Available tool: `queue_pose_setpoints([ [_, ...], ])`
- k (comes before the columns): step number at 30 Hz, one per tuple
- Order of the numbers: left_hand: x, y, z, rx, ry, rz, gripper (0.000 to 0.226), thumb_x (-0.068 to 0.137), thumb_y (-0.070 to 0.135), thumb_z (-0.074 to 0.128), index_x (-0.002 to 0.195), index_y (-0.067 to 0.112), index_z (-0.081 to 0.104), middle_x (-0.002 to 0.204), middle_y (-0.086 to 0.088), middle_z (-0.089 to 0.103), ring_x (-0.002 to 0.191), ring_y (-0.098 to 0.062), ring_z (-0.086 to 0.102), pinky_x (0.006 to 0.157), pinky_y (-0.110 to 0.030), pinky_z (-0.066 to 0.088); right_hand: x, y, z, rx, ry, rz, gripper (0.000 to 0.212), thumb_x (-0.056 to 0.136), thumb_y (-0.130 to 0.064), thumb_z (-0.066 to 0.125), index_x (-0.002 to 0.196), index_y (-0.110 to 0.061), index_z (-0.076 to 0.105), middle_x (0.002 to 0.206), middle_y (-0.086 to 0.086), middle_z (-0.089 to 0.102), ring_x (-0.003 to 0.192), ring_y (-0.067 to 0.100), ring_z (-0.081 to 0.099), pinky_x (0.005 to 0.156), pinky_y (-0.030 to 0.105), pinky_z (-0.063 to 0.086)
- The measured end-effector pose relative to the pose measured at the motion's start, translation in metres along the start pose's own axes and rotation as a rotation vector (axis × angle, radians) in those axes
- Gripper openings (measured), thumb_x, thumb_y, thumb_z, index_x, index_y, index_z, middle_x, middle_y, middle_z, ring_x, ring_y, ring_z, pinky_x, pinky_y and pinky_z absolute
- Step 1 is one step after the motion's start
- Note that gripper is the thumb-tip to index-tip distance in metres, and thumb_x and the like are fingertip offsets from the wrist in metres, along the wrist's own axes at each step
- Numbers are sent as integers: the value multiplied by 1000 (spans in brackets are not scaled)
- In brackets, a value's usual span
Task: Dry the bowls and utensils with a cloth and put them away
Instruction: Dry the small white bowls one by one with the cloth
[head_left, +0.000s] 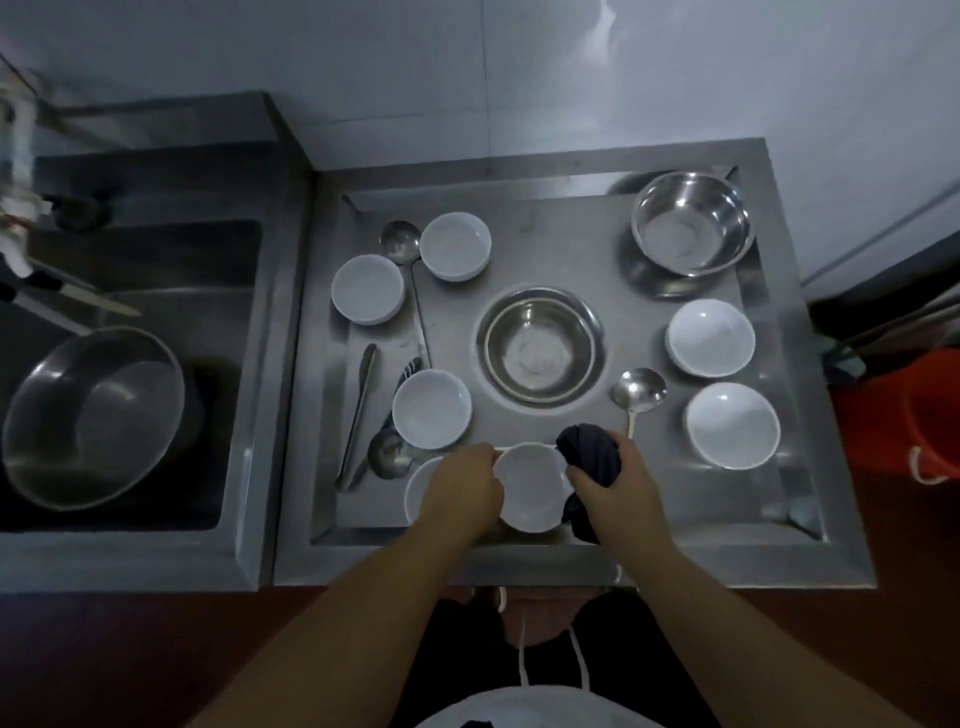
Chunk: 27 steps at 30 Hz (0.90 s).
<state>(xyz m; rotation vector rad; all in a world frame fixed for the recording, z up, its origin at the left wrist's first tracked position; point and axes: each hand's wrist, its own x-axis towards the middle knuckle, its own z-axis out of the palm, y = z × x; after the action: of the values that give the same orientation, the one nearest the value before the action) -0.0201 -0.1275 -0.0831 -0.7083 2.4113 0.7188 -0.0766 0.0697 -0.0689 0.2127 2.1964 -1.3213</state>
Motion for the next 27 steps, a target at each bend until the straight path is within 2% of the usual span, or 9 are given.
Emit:
queue_pose_setpoints([
  [2, 8, -4, -1, 74, -7, 71, 18, 97, 14, 56, 111, 12, 66, 113, -12, 72, 101, -32, 68, 74, -38, 47, -7, 7, 13, 8, 48, 15, 45, 87, -28, 80, 112, -57, 55, 103, -19, 67, 90, -4, 66, 68, 19, 48],
  [5, 20, -3, -1, 164, -6, 156, 15, 99, 16, 57, 110, 10, 65, 114, -13, 71, 103, -34, 66, 84, -42, 52, -17, 15, 24, 36, 106, 44, 45, 88, -33, 78, 123, -47, 56, 106, -18, 67, 91, -3, 66, 72, 23, 53],
  [7, 28, 2, -2, 280, 17, 201, 16, 102, 20, 56, 114, 12, 63, 116, -11, 70, 106, -33, 65, 88, -41, 49, -22, 17, 27, 40, 127, 55, 47, 86, -38, 77, 126, -47, 55, 106, -18, 68, 90, -3, 67, 74, 28, 55],
  [9, 35, 9, -1, 390, 2, 220, 21, 104, 24, 53, 121, 14, 61, 119, -10, 70, 110, -34, 64, 92, -41, 46, -24, 20, 28, 55, 145, 61, 47, 83, -41, 76, 124, -51, 55, 102, -21, 69, 89, -5, 67, 72, 26, 54],
  [13, 47, 21, 1, 456, -76, 183, 20, 105, 26, 52, 123, 17, 57, 117, -8, 71, 108, -32, 67, 93, -41, 44, -23, 24, 27, 69, 149, 73, 46, 85, -40, 78, 124, -51, 55, 98, -29, 67, 88, -4, 68, 73, 26, 54],
  [17, 52, 28, 1, 425, -117, 142, 17, 101, 19, 58, 119, 17, 59, 116, -7, 71, 104, -31, 68, 83, -39, 45, -20, 20, 23, 96, 144, 70, 45, 86, -42, 77, 114, -65, 51, 104, -34, 66, 92, -8, 66, 73, 21, 52],
  [20, 54, 33, -4, 321, -168, 83, 20, 100, 17, 59, 118, 15, 68, 115, -9, 72, 103, -31, 69, 86, -42, 55, -17, 13, 16, 108, 131, 59, 47, 86, -42, 77, 108, -72, 49, 106, -37, 64, 94, -11, 65, 70, 13, 50],
  [23, 52, 37, -16, 214, -206, 80, 22, 100, 22, 60, 111, 12, 75, 105, -10, 74, 96, -32, 70, 78, -38, 54, -15, 4, 5, 134, 125, 40, 46, 86, -41, 78, 108, -70, 50, 105, -37, 64, 95, -10, 66, 73, 16, 51],
  [27, 43, 38, -40, -10, -172, 61, 24, 96, 27, 64, 90, 8, 77, 81, -9, 73, 78, -27, 70, 66, -34, 53, -13, -14, -12, 125, 144, -14, 42, 86, -42, 77, 112, -63, 51, 101, -37, 65, 91, -10, 65, 71, 20, 50],
])
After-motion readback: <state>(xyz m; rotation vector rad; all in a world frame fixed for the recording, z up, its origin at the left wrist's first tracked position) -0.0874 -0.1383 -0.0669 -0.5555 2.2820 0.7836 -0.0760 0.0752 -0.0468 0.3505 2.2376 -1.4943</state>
